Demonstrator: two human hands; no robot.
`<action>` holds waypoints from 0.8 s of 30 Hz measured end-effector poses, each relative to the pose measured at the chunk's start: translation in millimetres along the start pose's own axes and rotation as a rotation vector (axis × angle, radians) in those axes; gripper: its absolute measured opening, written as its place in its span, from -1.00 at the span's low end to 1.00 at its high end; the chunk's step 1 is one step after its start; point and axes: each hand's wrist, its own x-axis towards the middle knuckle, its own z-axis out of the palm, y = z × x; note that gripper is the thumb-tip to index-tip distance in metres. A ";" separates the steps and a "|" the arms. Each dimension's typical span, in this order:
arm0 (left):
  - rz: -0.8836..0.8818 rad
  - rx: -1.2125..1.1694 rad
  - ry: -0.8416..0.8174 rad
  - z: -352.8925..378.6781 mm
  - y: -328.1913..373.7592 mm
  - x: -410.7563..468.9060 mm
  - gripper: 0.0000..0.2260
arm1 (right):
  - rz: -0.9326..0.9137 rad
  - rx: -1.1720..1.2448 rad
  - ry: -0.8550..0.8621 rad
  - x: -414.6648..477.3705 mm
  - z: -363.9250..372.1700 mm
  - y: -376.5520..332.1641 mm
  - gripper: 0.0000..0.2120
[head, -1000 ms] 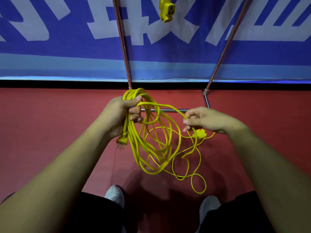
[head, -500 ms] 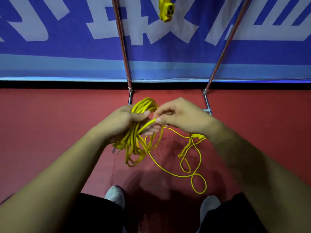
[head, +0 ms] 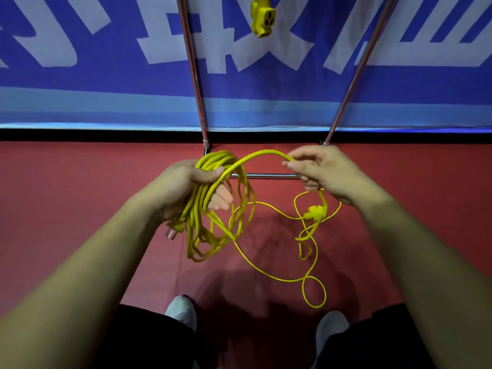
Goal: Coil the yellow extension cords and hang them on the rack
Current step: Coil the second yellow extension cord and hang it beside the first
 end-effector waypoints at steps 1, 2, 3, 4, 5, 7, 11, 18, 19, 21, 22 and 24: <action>-0.025 -0.015 -0.009 0.4 -0.7 -0.6 -0.78 | -0.040 -0.092 0.003 -2.1 2.5 -8.3 -0.92; -0.044 -0.043 -0.029 0.8 -1.9 -0.6 -0.75 | -0.082 -0.213 -0.026 -4.0 6.7 -15.4 -0.92; -0.059 -0.062 -0.051 2.0 -3.8 0.0 -0.71 | -0.118 -0.307 -0.075 -7.1 14.0 -21.9 -0.94; -0.070 -0.067 -0.067 4.1 -6.0 0.5 -0.69 | -0.141 -0.351 -0.124 -10.1 24.5 -28.3 -0.96; -0.077 -0.063 -0.081 6.2 -8.1 1.1 -0.69 | -0.171 -0.365 -0.152 -11.2 35.3 -31.2 -0.95; -0.062 -0.036 -0.107 9.2 -11.2 2.4 -0.80 | -0.241 -0.355 -0.155 -8.9 55.2 -32.4 -0.91; -0.034 -0.181 -0.182 3.7 -8.3 5.5 -0.81 | -0.158 -0.368 -0.157 -0.8 40.2 -21.5 -0.84; 0.043 -0.248 -0.130 -4.1 -1.6 5.5 -0.89 | 0.070 -0.286 -0.214 0.2 -9.6 26.8 -0.95; 0.044 -0.223 -0.119 -5.2 -2.3 5.4 -0.86 | 0.051 -0.208 -0.176 0.9 -6.0 21.8 -0.99; 0.030 -0.193 -0.158 -8.6 -3.9 5.4 -0.74 | 0.009 -0.174 -0.131 3.1 0.5 11.3 -0.94; 0.023 -0.180 -0.180 -10.5 -4.5 5.7 -0.66 | -0.016 -0.225 -0.135 3.9 1.4 7.5 -0.91; 0.017 -0.175 -0.186 -14.2 -4.7 5.7 -0.55 | -0.050 -0.381 -0.170 1.3 -0.5 0.2 -0.89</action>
